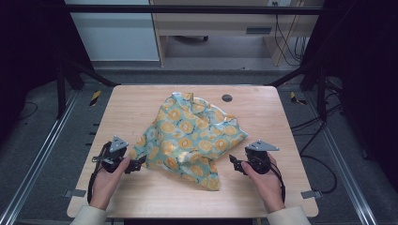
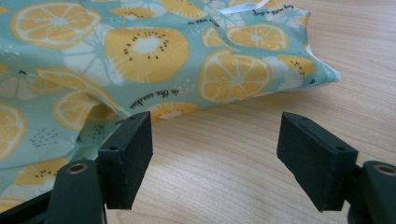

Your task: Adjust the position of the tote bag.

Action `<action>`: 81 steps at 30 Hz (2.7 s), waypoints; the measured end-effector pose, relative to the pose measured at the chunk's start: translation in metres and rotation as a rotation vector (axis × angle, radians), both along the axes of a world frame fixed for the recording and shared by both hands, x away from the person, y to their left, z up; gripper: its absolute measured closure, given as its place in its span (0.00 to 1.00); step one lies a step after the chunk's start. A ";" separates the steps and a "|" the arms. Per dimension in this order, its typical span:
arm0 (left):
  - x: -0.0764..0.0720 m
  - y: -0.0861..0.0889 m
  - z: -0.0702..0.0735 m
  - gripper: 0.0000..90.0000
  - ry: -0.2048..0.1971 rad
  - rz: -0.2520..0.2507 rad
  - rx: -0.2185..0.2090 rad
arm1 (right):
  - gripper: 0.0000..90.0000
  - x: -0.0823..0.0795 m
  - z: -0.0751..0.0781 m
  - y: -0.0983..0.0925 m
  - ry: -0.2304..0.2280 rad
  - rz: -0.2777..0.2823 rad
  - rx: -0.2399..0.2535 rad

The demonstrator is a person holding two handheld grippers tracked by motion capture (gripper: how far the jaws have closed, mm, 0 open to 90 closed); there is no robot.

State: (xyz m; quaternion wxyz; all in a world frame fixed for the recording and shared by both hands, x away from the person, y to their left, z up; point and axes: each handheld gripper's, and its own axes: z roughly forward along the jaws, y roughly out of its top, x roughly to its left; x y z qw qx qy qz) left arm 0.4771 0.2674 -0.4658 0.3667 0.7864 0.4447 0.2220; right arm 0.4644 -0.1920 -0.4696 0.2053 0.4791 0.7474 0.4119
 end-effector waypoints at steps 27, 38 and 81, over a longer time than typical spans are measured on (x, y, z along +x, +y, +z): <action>-0.003 -0.001 0.001 0.08 -0.012 0.011 0.024 | 0.41 0.046 0.014 -0.018 -0.001 -0.091 0.019; -0.002 -0.004 -0.002 0.08 0.003 -0.003 0.054 | 0.29 0.126 0.023 -0.011 0.121 -0.150 -0.150; -0.002 -0.006 -0.001 0.08 -0.004 -0.012 0.066 | 0.70 0.111 -0.016 0.010 0.223 -0.031 -0.228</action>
